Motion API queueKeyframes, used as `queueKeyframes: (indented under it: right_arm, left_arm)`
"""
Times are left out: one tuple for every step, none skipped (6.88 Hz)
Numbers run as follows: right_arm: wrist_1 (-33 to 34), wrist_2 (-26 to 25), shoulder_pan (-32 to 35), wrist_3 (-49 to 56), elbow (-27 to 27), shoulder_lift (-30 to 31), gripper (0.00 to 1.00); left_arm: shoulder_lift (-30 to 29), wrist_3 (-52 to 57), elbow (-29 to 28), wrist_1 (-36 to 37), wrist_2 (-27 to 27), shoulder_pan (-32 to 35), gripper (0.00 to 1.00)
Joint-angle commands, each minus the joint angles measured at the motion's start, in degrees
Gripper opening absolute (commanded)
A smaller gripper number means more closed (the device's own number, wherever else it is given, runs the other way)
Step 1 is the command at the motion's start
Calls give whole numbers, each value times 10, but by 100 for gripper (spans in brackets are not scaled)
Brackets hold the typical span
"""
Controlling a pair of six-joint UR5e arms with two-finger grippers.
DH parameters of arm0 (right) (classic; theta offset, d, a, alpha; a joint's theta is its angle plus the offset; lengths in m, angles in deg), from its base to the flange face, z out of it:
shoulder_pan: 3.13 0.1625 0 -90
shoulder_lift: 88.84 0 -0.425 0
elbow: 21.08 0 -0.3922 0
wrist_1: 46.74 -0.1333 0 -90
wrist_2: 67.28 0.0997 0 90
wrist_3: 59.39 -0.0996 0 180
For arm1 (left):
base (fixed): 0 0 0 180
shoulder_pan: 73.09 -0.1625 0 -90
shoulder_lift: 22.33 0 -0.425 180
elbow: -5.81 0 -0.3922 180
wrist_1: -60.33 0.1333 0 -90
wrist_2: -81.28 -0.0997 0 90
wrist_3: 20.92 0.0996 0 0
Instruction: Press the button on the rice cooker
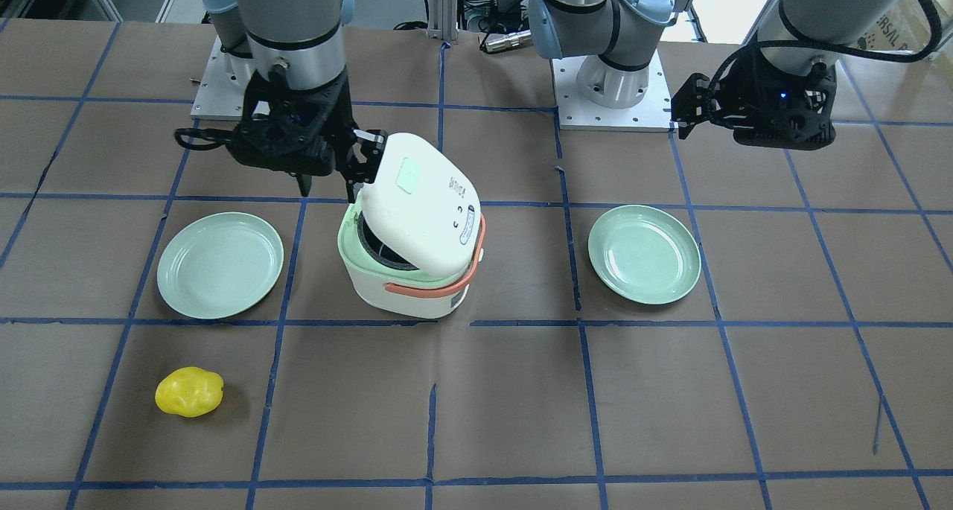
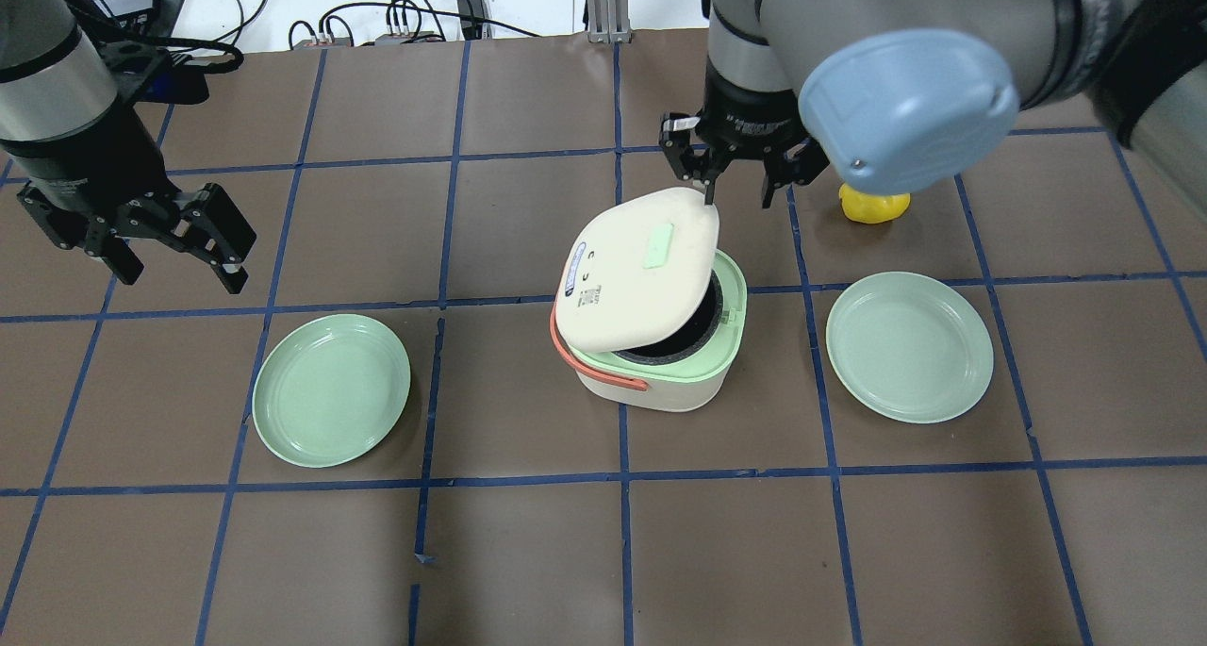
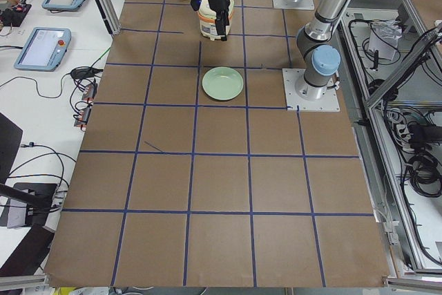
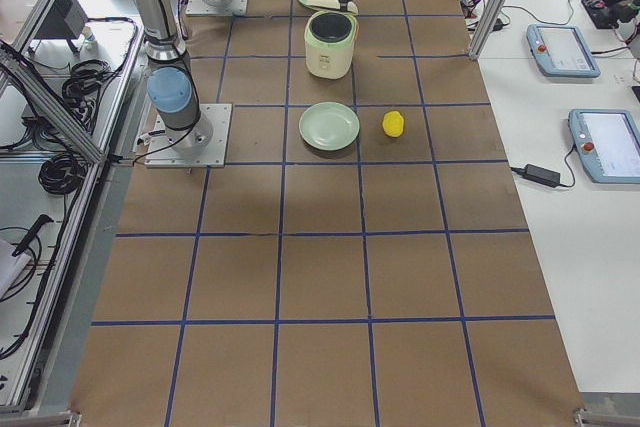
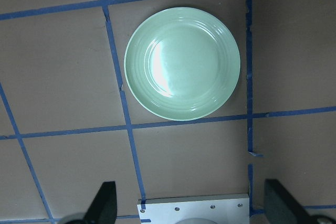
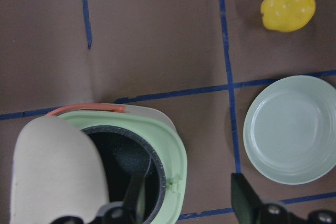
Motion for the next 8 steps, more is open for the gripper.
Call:
queueKeyframes:
  right_arm:
    - [-23,-8,-83,122,28,-11,99]
    - [-22,-6,-110,169,20,-19,100]
    - [-16,-3,-113,174,11,-22,100]
    - [-16,-5,-112,170,14,-15,100]
    - [-21,-4,-106,158,21,-8,100]
    - [-20,10,-99,155,18,1,100]
    - [-17,29,-99,144,12,1,100]
    - [-15,36,-99,135,13,3,100]
  left_arm:
    - [0,0,0,0,0,0,100]
    - [0,0,0,0,0,0,100]
    - [0,0,0,0,0,0,100]
    - [0,0,0,0,0,0,100]
    - [0,0,0,0,0,0,100]
    - [0,0,0,0,0,0,100]
    - [0,0,0,0,0,0,100]
    - [1,0,0,0,0,0,100]
